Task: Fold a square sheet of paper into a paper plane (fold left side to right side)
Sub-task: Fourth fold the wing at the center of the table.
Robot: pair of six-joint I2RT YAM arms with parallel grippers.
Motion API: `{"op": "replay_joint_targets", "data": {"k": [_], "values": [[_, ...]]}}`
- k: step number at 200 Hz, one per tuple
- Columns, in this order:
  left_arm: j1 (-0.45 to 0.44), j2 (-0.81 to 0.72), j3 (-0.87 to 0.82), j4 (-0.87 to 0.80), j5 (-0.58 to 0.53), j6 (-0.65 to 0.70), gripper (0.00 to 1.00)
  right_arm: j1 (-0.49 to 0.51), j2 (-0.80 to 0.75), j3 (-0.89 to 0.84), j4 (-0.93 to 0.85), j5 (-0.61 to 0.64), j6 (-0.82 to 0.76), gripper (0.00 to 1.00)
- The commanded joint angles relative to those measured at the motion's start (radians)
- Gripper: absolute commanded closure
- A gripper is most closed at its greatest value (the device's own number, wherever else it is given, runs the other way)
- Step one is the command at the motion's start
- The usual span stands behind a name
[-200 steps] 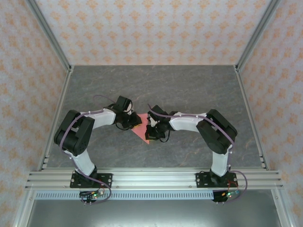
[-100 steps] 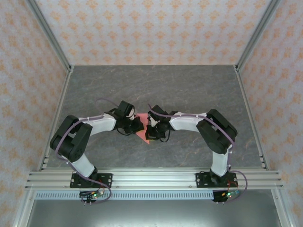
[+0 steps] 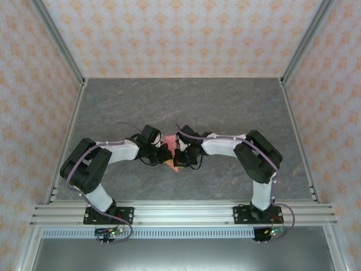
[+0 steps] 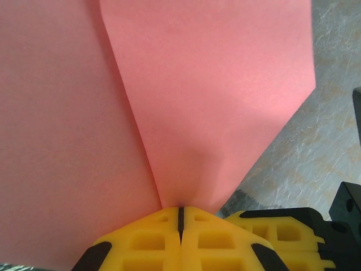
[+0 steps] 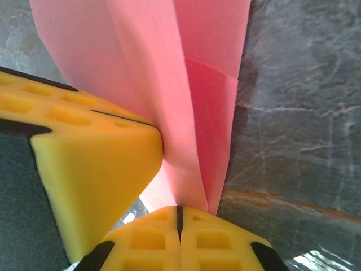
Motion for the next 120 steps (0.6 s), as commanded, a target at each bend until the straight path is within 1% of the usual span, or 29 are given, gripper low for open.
{"op": "replay_joint_targets", "data": {"k": [1,64,120], "values": [[-0.003,0.007,0.02,-0.026,-0.035,0.018,0.96,-0.009,0.055,-0.014,-0.132,0.092,-0.019,1.0],[0.006,0.087,0.085,-0.062,-0.115,0.032,0.96,-0.009,0.064,-0.014,-0.163,0.103,-0.028,1.0],[0.062,0.102,0.118,-0.084,-0.131,0.048,0.96,-0.008,0.062,-0.033,-0.171,0.108,-0.034,1.0]]}}
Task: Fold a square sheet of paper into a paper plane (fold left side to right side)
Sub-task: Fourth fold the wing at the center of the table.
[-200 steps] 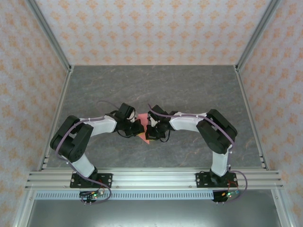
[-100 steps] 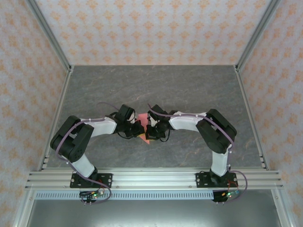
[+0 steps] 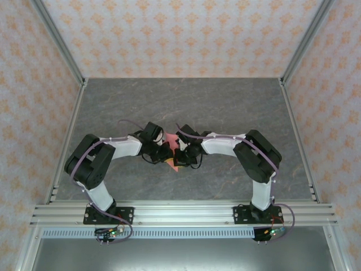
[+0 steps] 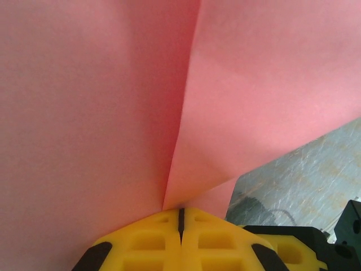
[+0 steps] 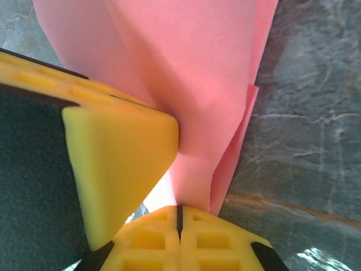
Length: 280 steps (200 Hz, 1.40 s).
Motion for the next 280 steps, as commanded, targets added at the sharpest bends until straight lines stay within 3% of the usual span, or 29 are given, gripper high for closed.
{"op": "replay_joint_targets", "data": {"k": [1,134,189,227,280], "values": [[0.051,0.037,0.035,-0.012,-0.124,0.036,0.96,-0.005,0.055,-0.045,-0.148,0.102,-0.023,1.0],[0.153,0.123,0.21,-0.095,-0.076,0.122,0.95,-0.006,0.055,-0.041,-0.181,0.1,-0.042,1.0],[0.157,-0.037,0.146,-0.138,-0.067,0.147,0.94,-0.005,0.058,-0.039,-0.18,0.101,-0.038,1.0],[0.11,-0.112,0.063,-0.096,-0.001,0.129,0.94,-0.005,0.059,-0.037,-0.182,0.101,-0.041,1.0],[0.022,-0.027,0.067,-0.005,0.035,0.088,0.94,-0.004,0.059,-0.035,-0.186,0.103,-0.041,1.0]]}}
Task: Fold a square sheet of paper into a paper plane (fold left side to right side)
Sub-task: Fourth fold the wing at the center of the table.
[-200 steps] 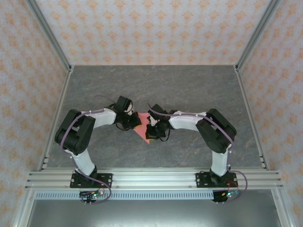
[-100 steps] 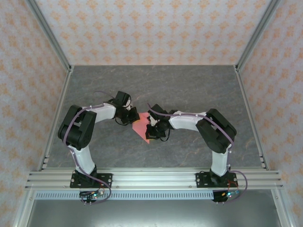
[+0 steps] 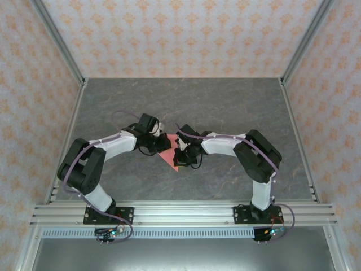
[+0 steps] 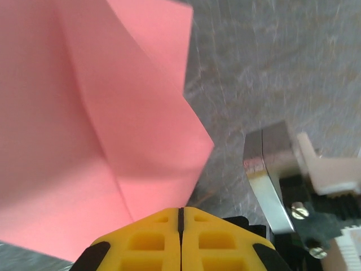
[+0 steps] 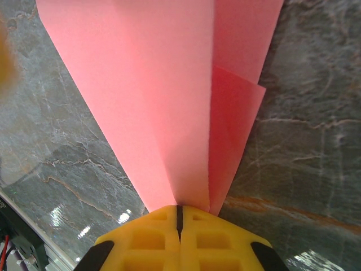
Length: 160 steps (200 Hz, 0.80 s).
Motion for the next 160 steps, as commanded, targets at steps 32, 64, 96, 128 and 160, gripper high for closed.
{"op": "replay_joint_targets", "data": {"k": [32,64,96,128,160], "values": [[-0.017,0.09,0.009,0.061,0.019,-0.019,0.94,0.001,0.063,-0.034,-0.186,0.104,-0.021,1.0],[-0.015,0.131,0.045,0.036,-0.019,-0.006,0.94,0.0,0.065,-0.028,-0.193,0.104,-0.023,1.0],[0.003,0.174,0.075,0.01,-0.059,0.005,0.94,0.001,0.07,-0.02,-0.208,0.107,-0.029,1.0],[0.031,0.21,0.1,0.005,-0.06,0.014,0.94,0.003,0.072,-0.017,-0.22,0.109,-0.035,1.0],[0.058,0.237,0.143,-0.026,-0.057,0.047,0.94,0.003,0.076,-0.012,-0.228,0.109,-0.039,1.0]]}}
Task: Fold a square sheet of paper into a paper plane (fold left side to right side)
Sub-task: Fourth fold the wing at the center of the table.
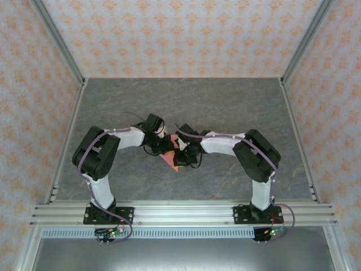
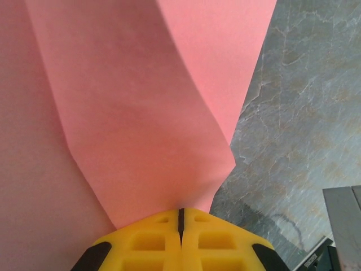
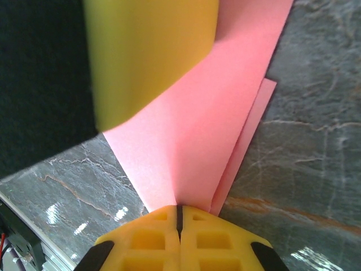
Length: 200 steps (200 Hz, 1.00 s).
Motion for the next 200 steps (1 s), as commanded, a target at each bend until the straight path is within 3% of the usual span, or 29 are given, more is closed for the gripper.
{"op": "replay_joint_targets", "data": {"k": [1,102,200], "values": [[0.045,0.043,0.048,-0.007,-0.083,0.044,0.94,0.003,0.063,-0.037,-0.193,0.108,-0.019,1.0],[0.094,0.12,0.112,0.085,0.036,0.189,0.93,0.004,0.065,-0.033,-0.199,0.104,-0.027,1.0],[0.143,0.135,0.154,0.102,0.059,0.261,0.93,0.004,0.065,-0.036,-0.201,0.101,-0.031,1.0]]}}
